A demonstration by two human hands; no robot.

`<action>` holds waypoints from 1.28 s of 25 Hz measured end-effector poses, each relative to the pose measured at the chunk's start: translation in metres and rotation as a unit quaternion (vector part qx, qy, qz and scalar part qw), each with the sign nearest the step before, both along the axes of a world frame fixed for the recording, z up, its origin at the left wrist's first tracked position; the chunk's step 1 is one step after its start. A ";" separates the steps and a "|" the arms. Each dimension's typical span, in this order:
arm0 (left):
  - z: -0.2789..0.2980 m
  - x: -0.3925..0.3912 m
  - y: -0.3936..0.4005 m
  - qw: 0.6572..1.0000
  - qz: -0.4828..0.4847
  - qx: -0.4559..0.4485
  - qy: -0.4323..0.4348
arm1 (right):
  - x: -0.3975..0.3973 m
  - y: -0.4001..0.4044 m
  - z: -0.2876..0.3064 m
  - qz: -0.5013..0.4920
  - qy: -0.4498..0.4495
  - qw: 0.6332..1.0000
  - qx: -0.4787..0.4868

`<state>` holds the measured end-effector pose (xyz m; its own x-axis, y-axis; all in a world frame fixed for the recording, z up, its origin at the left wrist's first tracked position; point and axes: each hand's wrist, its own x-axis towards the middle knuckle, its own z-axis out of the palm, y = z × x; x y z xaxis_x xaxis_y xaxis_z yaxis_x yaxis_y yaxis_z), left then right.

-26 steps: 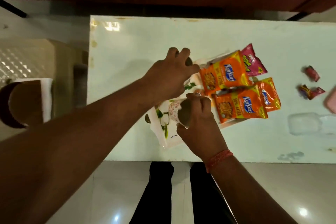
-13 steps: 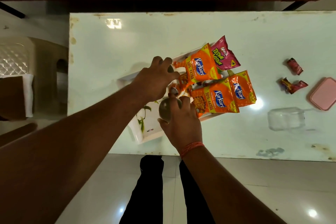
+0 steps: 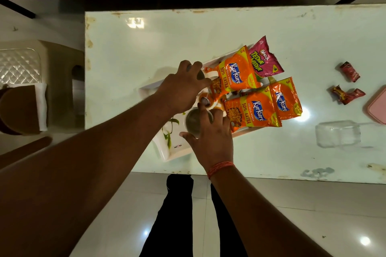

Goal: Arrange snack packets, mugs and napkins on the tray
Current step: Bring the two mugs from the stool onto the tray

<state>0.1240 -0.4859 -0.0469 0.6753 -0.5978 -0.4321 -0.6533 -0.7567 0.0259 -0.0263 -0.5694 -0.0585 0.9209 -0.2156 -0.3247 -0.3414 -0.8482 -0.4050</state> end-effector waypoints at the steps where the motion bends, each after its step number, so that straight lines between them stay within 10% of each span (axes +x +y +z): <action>1: 0.000 0.000 0.001 1.000 -0.003 -0.001 -0.001 | -0.001 0.000 -0.001 0.000 0.000 1.000 0.006; 20: -0.008 0.003 0.002 0.999 -0.017 -0.040 0.024 | -0.003 0.006 0.000 -0.034 0.031 0.999 0.030; 25: 0.000 0.004 0.030 0.991 -0.041 -0.130 0.017 | -0.010 0.002 0.020 -0.034 0.008 0.995 -0.090; 32: -0.004 -0.008 0.138 0.988 0.107 -0.091 -0.056 | 0.027 0.057 0.042 0.081 -0.037 0.994 -0.069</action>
<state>0.1159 -0.3479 -0.0505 0.8325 -0.4968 -0.2453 -0.4848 -0.8675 0.1115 0.0012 -0.5120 -0.0162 0.9677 -0.0995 -0.2316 -0.1683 -0.9390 -0.2998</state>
